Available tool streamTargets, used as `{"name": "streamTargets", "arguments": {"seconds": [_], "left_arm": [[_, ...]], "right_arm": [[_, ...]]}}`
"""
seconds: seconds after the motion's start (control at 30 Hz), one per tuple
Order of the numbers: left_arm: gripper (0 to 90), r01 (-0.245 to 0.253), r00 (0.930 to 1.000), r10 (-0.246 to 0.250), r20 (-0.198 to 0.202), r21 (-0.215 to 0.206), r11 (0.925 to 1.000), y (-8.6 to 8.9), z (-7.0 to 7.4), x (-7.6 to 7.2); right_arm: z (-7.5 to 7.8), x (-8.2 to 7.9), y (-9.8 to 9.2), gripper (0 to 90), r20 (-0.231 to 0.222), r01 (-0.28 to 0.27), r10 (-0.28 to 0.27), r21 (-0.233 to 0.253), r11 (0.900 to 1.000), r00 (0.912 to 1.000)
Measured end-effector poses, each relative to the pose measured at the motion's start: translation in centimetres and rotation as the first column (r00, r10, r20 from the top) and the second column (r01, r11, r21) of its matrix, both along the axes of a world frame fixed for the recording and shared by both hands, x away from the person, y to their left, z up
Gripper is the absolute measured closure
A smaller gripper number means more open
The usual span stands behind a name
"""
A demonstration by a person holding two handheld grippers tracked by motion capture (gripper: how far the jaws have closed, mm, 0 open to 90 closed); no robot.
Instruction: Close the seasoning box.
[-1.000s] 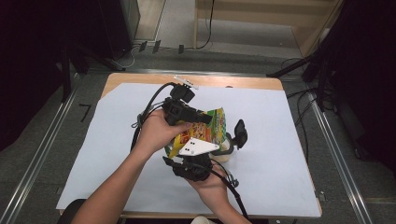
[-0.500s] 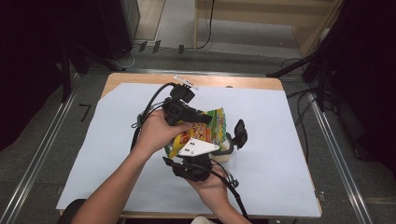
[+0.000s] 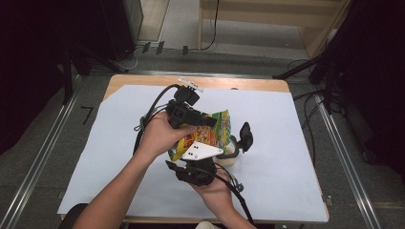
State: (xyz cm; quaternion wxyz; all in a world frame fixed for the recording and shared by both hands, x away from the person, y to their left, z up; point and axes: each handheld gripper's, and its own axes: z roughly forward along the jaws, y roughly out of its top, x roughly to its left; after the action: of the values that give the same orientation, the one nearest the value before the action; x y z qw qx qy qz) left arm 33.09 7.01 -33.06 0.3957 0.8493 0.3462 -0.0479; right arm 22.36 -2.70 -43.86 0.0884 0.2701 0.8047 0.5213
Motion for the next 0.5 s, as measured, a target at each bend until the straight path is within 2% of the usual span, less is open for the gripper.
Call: {"name": "streamTargets", "arguments": {"seconds": [0.13,0.5], "left_arm": [[76.6,0.000,1.0000,0.000,0.003,0.007,1.0000,-0.06,0.05,-0.08],[76.6,-0.002,1.0000,0.002,0.006,-0.001,1.0000,0.11,0.30,-0.11]], "right_arm": [[-0.04,0.01,-0.11,65.3,-0.018,-0.003,0.003,0.017,1.000,0.9998],[0.25,-0.05,-0.20,66.7,-0.017,-0.007,0.007,0.023,1.000,0.9998]]}}
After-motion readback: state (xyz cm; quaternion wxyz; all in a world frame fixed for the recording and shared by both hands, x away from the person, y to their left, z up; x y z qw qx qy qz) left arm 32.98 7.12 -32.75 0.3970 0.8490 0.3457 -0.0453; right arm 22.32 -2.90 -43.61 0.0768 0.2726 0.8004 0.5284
